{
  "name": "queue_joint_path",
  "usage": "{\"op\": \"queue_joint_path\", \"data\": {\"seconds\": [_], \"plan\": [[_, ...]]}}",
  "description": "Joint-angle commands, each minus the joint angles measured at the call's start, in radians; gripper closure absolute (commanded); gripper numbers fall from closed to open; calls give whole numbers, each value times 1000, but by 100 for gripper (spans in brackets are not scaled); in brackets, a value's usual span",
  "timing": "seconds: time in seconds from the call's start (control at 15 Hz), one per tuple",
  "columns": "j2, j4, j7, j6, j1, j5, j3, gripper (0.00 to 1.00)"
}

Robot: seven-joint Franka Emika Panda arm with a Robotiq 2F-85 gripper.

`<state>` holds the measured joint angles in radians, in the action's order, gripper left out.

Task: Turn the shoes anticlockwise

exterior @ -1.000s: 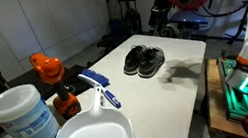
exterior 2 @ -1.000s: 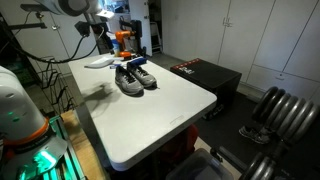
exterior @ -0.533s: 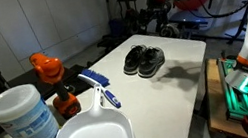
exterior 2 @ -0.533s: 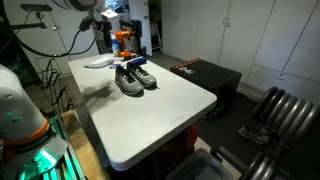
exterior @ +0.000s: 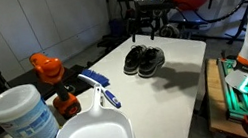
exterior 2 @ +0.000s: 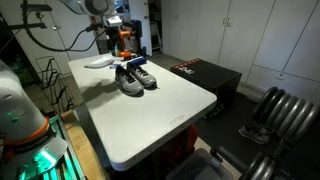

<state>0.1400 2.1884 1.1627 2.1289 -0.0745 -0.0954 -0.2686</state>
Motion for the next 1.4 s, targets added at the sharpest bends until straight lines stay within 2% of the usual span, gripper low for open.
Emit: {"op": "queue_joint_path", "data": {"seconds": [0.0,0.47,0.73,1.33], "plan": [[-94,-66,206,-40,-19,25,14,0],[-178,-69,521,-10,-44,-35,57,0],[-193,-49,479,28,-47,-82,77,0],[-218,-28,533,51,-54,-14,117,0]]}}
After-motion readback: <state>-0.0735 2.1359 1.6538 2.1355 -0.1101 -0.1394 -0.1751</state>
